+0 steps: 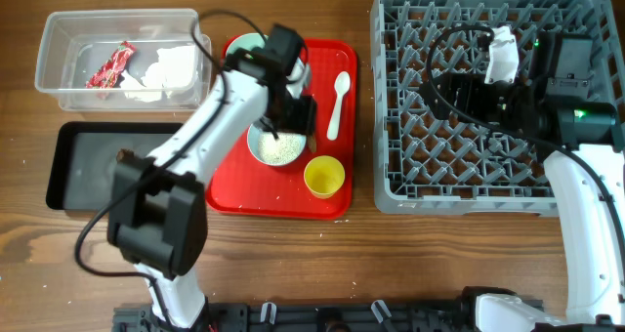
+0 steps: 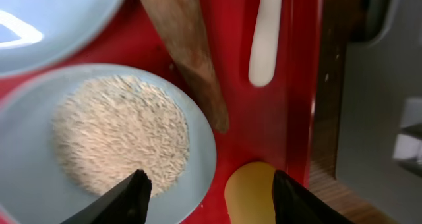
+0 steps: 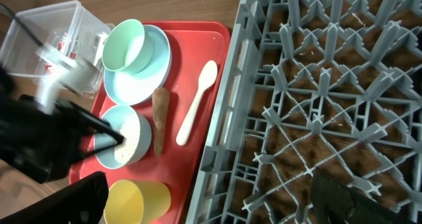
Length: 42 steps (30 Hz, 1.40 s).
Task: Sort waste into correct bins and load items into the dishwasher rack
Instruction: 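Place the green bowl onto the plate on the red tray, then grasp the rice bowl with left gripper and lift it, then pour the rice onto the black tray with left gripper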
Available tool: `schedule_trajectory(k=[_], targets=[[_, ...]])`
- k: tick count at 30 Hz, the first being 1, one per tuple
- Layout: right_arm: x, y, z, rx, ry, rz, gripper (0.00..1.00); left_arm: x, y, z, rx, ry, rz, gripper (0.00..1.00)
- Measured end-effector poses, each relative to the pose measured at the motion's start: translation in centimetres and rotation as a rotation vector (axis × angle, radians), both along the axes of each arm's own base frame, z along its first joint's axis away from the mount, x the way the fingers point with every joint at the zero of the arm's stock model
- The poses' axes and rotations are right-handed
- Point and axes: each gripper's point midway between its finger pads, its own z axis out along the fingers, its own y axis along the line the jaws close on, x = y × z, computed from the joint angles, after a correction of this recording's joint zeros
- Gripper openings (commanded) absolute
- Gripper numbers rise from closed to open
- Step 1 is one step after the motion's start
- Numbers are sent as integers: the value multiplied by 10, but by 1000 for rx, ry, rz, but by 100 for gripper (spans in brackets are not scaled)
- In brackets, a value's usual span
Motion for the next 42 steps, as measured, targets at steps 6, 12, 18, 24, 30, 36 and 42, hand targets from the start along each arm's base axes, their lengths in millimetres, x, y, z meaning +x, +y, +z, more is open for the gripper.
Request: schedule_trajectory(k=[6,12,18,24,30,36,42], targets=[[0,0,0,0,0,0,100,-10,-15,-33,-9,24,25,25],[0,0,0,0,0,0,99,-9,-8,-49,62,26,35,12],[0,0,0,0,0,0,100,-9,-3,-54,98,29,38,4],[0,0,0,0,0,0,100,-11,26,19,73,48,110,4],[0,0,0,0,-2,0,100,-7,141,74,30,38,393,4],[1,0,1,0,-5,0,100,-7,220,67,-156,49,514,4],[1,0,1,-1,-7,0,100,-26,261,42,-515,-16,591,4]])
